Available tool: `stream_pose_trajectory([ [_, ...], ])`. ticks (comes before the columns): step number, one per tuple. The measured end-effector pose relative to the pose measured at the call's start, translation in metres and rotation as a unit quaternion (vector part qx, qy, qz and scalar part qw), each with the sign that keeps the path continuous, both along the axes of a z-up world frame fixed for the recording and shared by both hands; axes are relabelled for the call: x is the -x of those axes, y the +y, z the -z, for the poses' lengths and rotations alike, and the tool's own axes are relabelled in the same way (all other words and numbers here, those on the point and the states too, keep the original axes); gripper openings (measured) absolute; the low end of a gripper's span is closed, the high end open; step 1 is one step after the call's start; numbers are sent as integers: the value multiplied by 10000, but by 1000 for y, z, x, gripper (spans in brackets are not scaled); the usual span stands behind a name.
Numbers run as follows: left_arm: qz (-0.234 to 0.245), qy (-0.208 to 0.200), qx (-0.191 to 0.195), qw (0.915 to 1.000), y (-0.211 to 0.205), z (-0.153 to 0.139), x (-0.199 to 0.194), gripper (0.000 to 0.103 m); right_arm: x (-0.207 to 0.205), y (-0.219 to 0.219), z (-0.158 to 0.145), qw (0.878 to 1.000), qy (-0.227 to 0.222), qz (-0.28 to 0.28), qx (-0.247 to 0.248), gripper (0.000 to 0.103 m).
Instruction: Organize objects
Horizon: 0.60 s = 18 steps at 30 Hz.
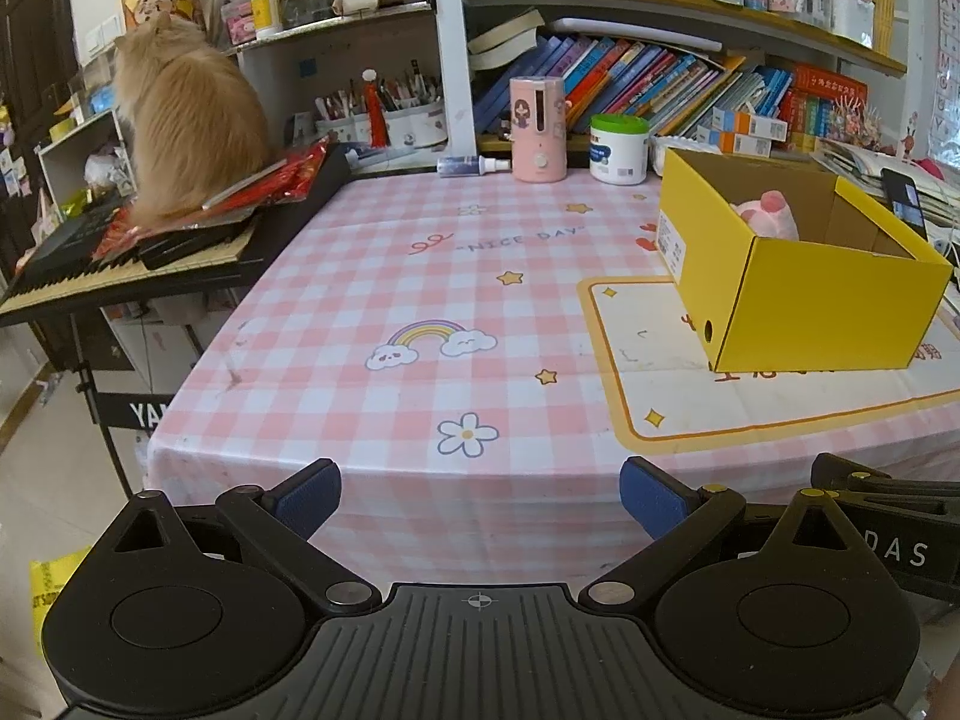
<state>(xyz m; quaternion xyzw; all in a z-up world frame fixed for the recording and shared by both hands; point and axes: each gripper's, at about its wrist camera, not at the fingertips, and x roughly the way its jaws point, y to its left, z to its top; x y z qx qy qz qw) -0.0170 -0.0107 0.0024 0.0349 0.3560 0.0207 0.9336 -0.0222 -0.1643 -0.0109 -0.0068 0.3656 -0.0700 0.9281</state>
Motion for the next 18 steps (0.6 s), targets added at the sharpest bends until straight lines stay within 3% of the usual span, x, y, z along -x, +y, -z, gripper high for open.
stream_pose_trajectory([
  [18, 57, -57, 106, 9999, 0, -1, -2, 101, -2, -2, 0, 10000, 22, 3, 43, 103],
])
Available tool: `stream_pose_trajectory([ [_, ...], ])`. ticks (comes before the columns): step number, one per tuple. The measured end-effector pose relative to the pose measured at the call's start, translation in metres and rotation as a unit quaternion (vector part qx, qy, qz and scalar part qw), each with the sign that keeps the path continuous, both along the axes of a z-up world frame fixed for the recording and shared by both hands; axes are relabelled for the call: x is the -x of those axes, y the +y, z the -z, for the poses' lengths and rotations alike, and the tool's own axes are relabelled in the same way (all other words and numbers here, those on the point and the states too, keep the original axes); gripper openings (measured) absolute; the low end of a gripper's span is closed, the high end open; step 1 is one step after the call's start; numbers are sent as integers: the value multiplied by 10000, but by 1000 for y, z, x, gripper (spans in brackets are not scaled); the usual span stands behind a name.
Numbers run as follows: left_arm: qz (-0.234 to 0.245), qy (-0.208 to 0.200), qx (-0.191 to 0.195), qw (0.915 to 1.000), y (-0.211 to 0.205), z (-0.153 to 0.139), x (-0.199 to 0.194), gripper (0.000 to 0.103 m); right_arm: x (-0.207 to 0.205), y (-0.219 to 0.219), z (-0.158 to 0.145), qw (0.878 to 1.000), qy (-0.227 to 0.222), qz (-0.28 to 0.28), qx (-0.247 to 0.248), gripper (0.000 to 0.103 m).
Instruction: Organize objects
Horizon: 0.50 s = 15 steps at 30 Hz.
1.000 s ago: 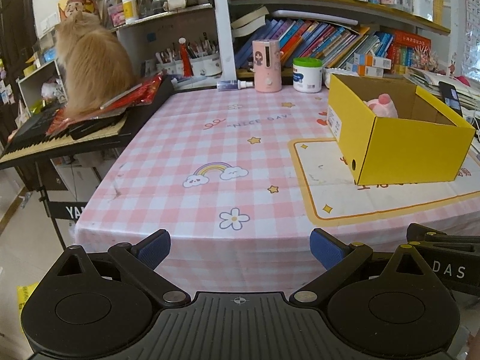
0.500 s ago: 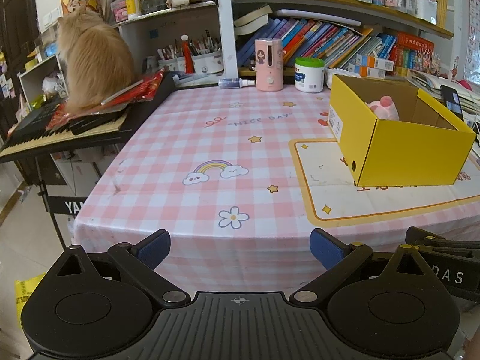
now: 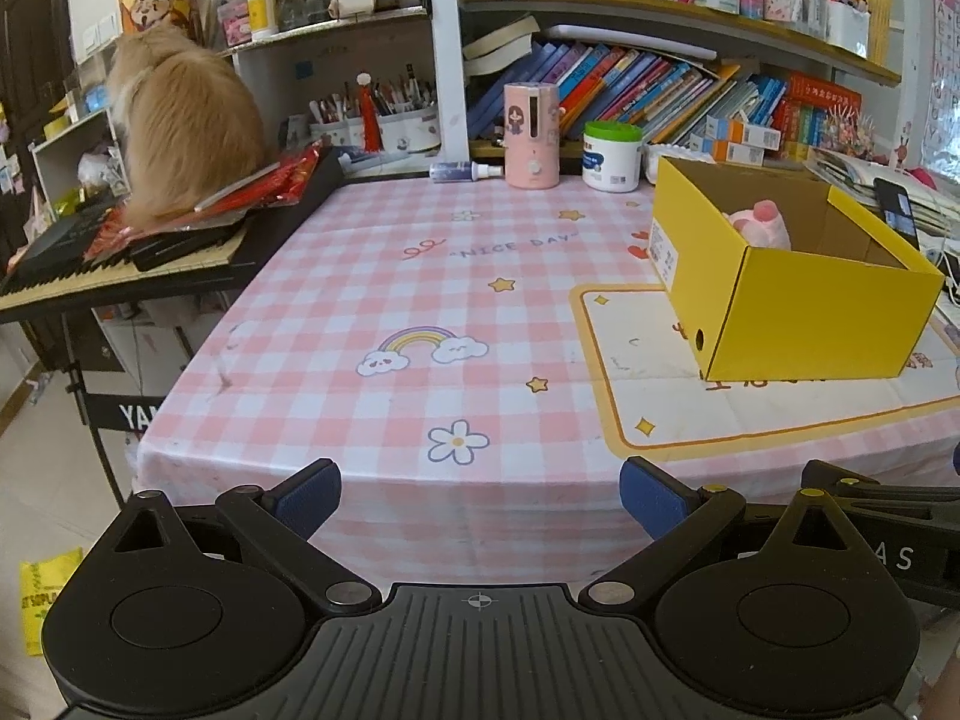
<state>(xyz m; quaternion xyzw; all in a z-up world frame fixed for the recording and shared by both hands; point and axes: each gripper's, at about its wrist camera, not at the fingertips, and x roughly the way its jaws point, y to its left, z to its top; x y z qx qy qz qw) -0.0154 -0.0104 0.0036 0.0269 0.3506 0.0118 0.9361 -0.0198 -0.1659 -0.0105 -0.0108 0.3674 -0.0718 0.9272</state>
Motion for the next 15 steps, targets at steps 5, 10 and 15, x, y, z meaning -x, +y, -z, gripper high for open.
stream_pose_trajectory([
  [5, 34, 49, 21, 10000, 0, 1, -2, 101, -2, 0, 0, 10000, 32, 9, 23, 103],
  [10, 42, 73, 26, 10000, 0, 2, -2, 101, -3, 0, 1, 10000, 62, 2, 41, 103],
  [15, 34, 124, 25, 9999, 0, 3, -3, 101, -4, 1, 2, 10000, 90, 7, 34, 103],
])
